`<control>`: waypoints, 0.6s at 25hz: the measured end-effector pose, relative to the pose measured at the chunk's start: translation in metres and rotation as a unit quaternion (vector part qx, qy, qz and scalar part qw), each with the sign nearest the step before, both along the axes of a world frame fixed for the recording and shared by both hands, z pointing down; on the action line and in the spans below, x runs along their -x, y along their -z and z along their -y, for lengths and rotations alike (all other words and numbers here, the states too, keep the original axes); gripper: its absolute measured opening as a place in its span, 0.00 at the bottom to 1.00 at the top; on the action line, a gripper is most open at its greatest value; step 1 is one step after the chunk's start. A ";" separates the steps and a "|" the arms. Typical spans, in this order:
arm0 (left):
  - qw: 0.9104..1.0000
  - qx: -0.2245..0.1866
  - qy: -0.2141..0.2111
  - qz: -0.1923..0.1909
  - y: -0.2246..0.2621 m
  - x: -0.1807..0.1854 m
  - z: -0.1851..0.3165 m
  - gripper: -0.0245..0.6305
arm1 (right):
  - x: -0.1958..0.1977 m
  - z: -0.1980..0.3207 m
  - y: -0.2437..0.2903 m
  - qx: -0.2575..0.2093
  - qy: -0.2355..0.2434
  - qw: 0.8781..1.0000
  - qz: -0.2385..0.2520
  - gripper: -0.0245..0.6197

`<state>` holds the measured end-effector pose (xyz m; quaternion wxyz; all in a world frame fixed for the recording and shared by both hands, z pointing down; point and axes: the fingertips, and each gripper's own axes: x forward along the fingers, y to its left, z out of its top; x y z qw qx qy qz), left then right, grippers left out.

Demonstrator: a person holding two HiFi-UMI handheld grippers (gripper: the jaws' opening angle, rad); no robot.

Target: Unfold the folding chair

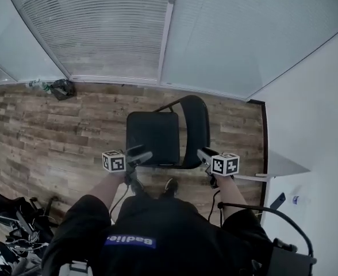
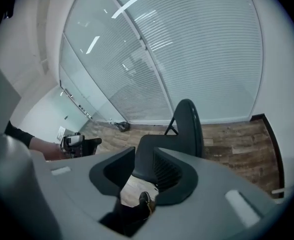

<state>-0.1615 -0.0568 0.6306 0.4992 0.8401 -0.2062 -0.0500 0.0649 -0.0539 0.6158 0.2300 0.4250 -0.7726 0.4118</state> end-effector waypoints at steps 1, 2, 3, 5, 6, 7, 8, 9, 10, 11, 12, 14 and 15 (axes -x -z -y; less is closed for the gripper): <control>1.000 -0.011 0.003 -0.006 0.017 -0.005 -0.003 0.55 | 0.011 -0.005 0.006 -0.010 0.012 1.000 0.001 0.20; 1.000 -0.022 0.006 -0.010 0.032 -0.010 -0.005 0.55 | 0.022 -0.011 0.012 -0.019 0.026 0.999 0.003 0.18; 0.999 -0.035 0.008 -0.012 0.048 -0.014 -0.008 0.55 | 0.035 -0.017 0.020 -0.029 0.041 0.999 0.005 0.17; 0.998 -0.063 0.018 -0.017 0.080 -0.020 -0.008 0.51 | 0.060 -0.025 0.037 -0.051 0.076 0.996 0.012 0.13; 0.996 -0.078 0.026 -0.022 0.096 -0.022 -0.008 0.48 | 0.071 -0.029 0.046 -0.062 0.093 0.994 0.016 0.12; 0.995 -0.094 0.034 -0.027 0.113 -0.025 -0.009 0.44 | 0.081 -0.033 0.056 -0.075 0.108 0.991 0.021 0.12; 0.993 -0.109 0.038 -0.030 0.129 -0.029 -0.011 0.40 | 0.090 -0.037 0.067 -0.087 0.120 0.989 0.027 0.10; 0.991 -0.123 0.038 -0.030 0.145 -0.033 -0.015 0.36 | 0.098 -0.041 0.078 -0.100 0.130 0.986 0.034 0.10; 0.990 -0.137 0.034 -0.028 0.159 -0.038 -0.020 0.33 | 0.106 -0.044 0.088 -0.113 0.137 0.983 0.043 0.09; 0.988 -0.149 0.031 -0.027 0.170 -0.041 -0.025 0.29 | 0.112 -0.047 0.099 -0.127 0.142 0.980 0.052 0.09; 0.986 -0.160 0.031 -0.028 0.180 -0.043 -0.029 0.25 | 0.118 -0.048 0.108 -0.141 0.146 0.977 0.059 0.08; 0.983 -0.178 0.036 -0.026 0.198 -0.044 -0.035 0.14 | 0.127 -0.049 0.127 -0.169 0.150 0.972 0.071 0.07; 0.981 -0.186 0.041 -0.023 0.207 -0.043 -0.037 0.11 | 0.131 -0.048 0.136 -0.183 0.152 0.968 0.076 0.06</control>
